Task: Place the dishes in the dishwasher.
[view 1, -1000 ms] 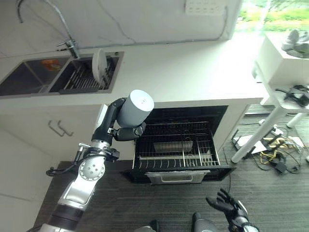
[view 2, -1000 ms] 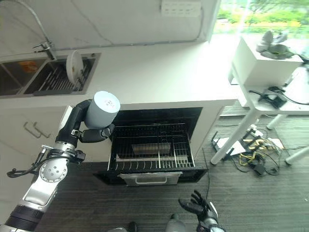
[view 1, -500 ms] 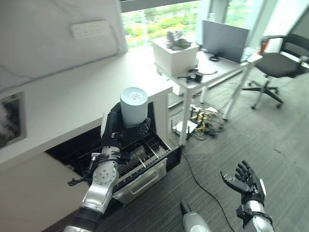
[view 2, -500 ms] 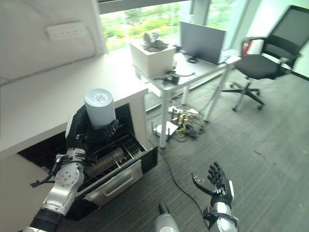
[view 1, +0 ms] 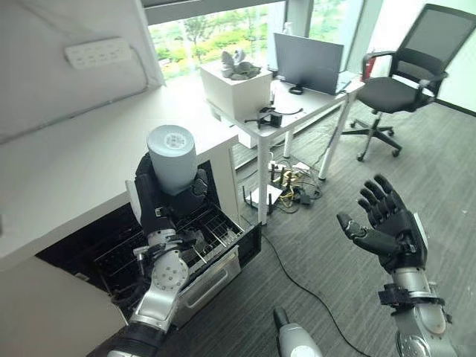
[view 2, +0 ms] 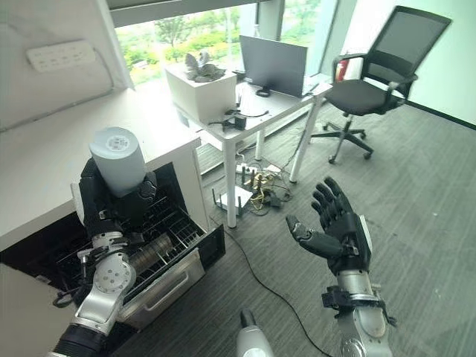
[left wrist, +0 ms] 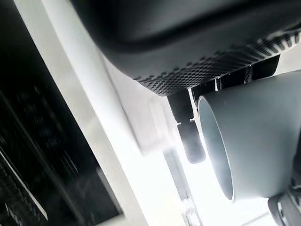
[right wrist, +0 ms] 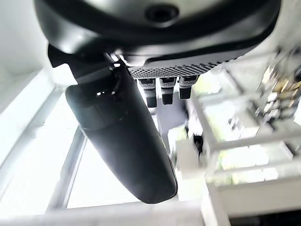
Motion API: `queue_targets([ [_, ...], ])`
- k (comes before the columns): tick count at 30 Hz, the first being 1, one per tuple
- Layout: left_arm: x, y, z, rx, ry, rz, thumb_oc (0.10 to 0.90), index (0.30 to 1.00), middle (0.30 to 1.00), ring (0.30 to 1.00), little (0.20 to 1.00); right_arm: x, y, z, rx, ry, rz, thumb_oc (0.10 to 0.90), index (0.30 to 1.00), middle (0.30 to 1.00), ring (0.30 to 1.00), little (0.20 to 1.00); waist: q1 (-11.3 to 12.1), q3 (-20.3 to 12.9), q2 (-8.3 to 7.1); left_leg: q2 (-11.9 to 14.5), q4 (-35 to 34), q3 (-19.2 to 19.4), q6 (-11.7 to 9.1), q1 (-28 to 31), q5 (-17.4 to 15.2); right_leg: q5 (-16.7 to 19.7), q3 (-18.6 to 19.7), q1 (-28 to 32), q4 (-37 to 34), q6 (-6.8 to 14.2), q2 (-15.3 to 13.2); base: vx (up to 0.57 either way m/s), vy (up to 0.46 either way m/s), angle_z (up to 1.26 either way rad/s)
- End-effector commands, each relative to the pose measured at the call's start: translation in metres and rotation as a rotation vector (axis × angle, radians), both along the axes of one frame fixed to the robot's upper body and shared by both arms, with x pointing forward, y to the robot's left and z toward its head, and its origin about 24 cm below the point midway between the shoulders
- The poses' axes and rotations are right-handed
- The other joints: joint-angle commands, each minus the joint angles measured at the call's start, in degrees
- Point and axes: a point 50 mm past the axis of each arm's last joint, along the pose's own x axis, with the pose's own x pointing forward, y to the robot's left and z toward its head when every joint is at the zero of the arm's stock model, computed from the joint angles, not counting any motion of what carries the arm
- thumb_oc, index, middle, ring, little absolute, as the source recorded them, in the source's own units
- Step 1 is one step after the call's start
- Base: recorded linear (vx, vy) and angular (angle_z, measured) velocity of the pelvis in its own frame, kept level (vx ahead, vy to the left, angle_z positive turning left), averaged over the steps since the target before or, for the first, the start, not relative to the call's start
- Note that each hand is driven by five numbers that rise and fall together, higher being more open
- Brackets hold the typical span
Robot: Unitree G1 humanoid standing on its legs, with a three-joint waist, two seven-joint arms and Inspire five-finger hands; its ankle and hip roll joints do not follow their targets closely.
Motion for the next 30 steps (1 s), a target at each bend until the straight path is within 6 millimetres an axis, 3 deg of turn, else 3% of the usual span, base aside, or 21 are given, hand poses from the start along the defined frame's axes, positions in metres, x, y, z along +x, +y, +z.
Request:
queue_targets([
  [1,0.003,-0.01,0.054,0.135,-0.318,-0.019,0.4,0.3,0.3,0.3,0.3,0.017,0.017,0.048,-0.063,-0.22,0.215,0.8,0.9,0.9,0.9,0.9,1.75,-1.46,1.1,-0.77,0.18,-7.07,1.13,1.91,-6.7,-13.28,-2.53,1.71,7.71,4.32,-1.52,0.02,-0.027,0.38],
  [13,-0.001,-0.034,0.042,0.257,-0.304,-0.103,0.4,0.3,0.3,0.3,0.3,0.033,0.075,0.083,0.011,-0.336,0.503,0.8,0.9,0.9,0.9,0.9,10.07,-2.17,0.84,-1.53,0.18,-14.84,0.27,-2.15,-5.27,-15.23,-8.74,5.1,7.71,3.75,-2.62,0.03,-0.033,0.45],
  [25,-0.007,-0.051,0.028,0.274,-0.268,-0.173,0.4,0.3,0.3,0.3,0.3,0.043,0.097,0.101,0.1,-0.381,0.583,0.8,0.9,0.9,0.9,0.9,15.14,-2.75,0.62,-0.76,0.18,-20.44,-0.96,-5.68,-4.26,-18.26,-14.14,8.19,7.71,2.15,-2.13,0.06,-0.037,0.54],
  [30,-0.012,-0.052,0.022,0.233,-0.245,-0.179,0.4,0.3,0.3,0.3,0.3,0.048,0.118,0.112,0.181,-0.383,0.645,0.8,0.9,0.9,0.9,0.9,18.17,-2.47,0.95,-0.8,0.18,-22.97,-1.3,-7.01,-3.38,-19.44,-16.33,9.34,7.71,1.31,-1.9,0.06,-0.031,0.25],
])
